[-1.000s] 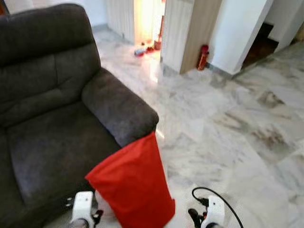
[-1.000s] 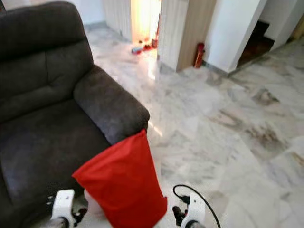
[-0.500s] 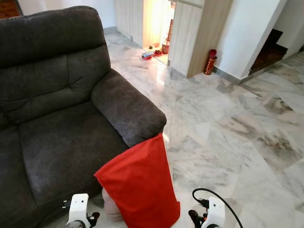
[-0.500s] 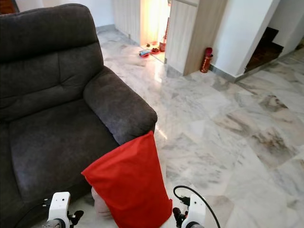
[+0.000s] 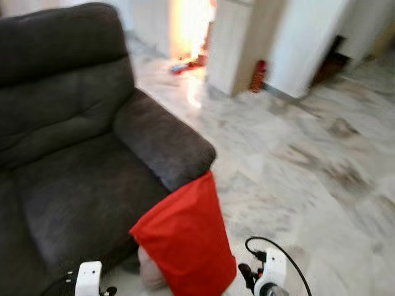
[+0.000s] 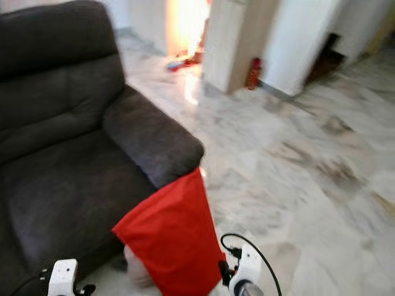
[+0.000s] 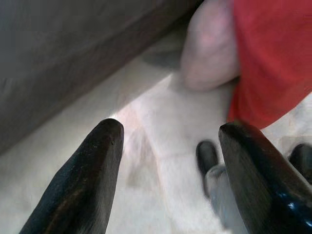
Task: Move the pillow to the sofa from floor
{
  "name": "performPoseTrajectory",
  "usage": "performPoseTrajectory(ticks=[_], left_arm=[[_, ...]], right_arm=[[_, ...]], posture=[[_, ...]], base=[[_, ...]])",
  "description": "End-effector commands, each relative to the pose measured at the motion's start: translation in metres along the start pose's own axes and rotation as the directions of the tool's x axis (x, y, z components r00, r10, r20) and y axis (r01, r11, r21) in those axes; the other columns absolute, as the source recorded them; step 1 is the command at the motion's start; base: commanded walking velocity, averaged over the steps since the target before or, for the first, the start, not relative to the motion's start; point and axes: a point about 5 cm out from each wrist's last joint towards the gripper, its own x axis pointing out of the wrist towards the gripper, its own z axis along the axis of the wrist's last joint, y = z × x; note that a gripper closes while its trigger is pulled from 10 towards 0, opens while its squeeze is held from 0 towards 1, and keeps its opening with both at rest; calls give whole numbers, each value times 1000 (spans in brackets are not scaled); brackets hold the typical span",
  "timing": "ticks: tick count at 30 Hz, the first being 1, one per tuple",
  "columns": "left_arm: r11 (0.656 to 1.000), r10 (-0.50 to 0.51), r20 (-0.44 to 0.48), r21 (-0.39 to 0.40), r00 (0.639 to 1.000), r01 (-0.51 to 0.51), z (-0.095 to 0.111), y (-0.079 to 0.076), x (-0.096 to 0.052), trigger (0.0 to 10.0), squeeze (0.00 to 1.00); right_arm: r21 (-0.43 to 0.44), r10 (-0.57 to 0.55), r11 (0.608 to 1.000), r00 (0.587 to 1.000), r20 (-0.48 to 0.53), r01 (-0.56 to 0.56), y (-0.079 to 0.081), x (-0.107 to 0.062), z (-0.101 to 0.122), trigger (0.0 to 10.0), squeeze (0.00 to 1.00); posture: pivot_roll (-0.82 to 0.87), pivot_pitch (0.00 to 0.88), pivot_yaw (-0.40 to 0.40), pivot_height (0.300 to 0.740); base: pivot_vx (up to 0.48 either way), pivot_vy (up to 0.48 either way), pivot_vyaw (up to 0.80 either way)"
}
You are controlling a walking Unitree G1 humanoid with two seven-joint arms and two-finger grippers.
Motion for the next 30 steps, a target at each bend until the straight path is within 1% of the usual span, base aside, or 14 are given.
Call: performPoseTrajectory(ticks=[1, 5, 8, 14, 18, 20, 22, 30], left_arm=[[1000, 4, -32, -13, 999, -4, -11, 3, -2, 10000, 0], [1000, -2, -29, -10, 1000, 2, -11, 0, -2, 10000, 0], [1000, -6, -21, 8, 1000, 6, -9, -2, -2, 10000, 0], [1000, -15, -2, -14, 1000, 15, -5, -6, 0, 10000, 0], [1000, -21, -4, 11, 1000, 21, -4, -7, 0, 10000, 0], [999, -28, -3, 24, 1000, 28, -2, -15, 1, 10000, 0], [999, -33, -3, 30, 999, 33, -1, -21, 2, 10000, 0], [999, -35, -4, 33, 999, 35, -2, -25, 2, 10000, 0]], right_arm=[[11, 2, 1000, 1000, 14, -2, 4, 2, 6, 10000, 0], [9, 4, 1000, 1000, 20, -4, 4, 2, 6, 10000, 0], [11, 4, 1000, 1000, 20, -4, 3, 2, 6, 10000, 0], [13, -1, 1000, 1000, 19, 1, 1, 1, 6, 10000, 0], [10, -3, 1000, 1000, 17, 3, 1, 1, 6, 10000, 0], [9, -3, 1000, 1000, 17, 3, 0, 1, 6, 10000, 0], [9, -3, 1000, 1000, 18, 3, 0, 1, 6, 10000, 0], [4, -3, 1000, 1000, 16, 3, -1, 1, 6, 10000, 0]], posture=[[-33, 0, -46, 740], [-31, 0, -46, 740], [-31, 0, -46, 740], [-28, 0, -48, 740], [-27, 0, -47, 740], [-28, 0, -47, 740], [-28, 0, -46, 740], [-26, 0, -47, 740]], base=[[0, 368, 0], [0, 353, 0], [0, 0, 0], [0, 0, 0], [0, 0, 0], [0, 0, 0], [0, -306, 0], [0, -319, 0]])
